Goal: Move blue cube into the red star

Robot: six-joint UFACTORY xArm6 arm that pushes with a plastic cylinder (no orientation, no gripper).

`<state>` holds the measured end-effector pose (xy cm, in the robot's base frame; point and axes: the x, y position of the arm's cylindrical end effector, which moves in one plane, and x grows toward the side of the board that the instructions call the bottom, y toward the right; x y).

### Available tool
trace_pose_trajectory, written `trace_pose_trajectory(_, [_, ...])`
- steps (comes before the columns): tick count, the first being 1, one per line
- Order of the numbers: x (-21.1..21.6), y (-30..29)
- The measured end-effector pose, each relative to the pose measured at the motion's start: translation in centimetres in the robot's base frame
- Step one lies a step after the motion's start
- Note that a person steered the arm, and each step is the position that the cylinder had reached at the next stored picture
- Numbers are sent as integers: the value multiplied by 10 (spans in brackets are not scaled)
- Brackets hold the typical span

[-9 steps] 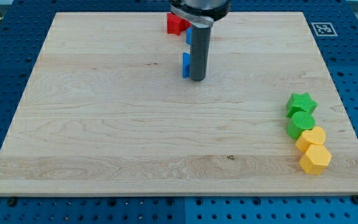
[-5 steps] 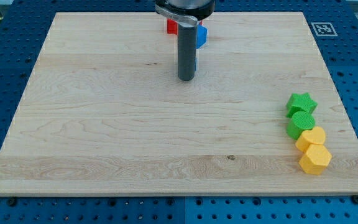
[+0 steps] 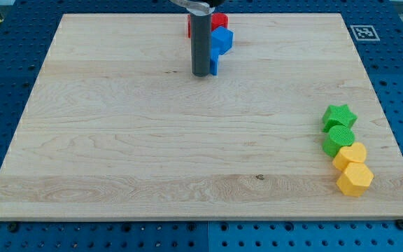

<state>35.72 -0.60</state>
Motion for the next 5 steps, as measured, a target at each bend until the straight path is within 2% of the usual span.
trace_pose_trajectory(3, [-5,33])
trace_pose_trajectory(5, [-8,35])
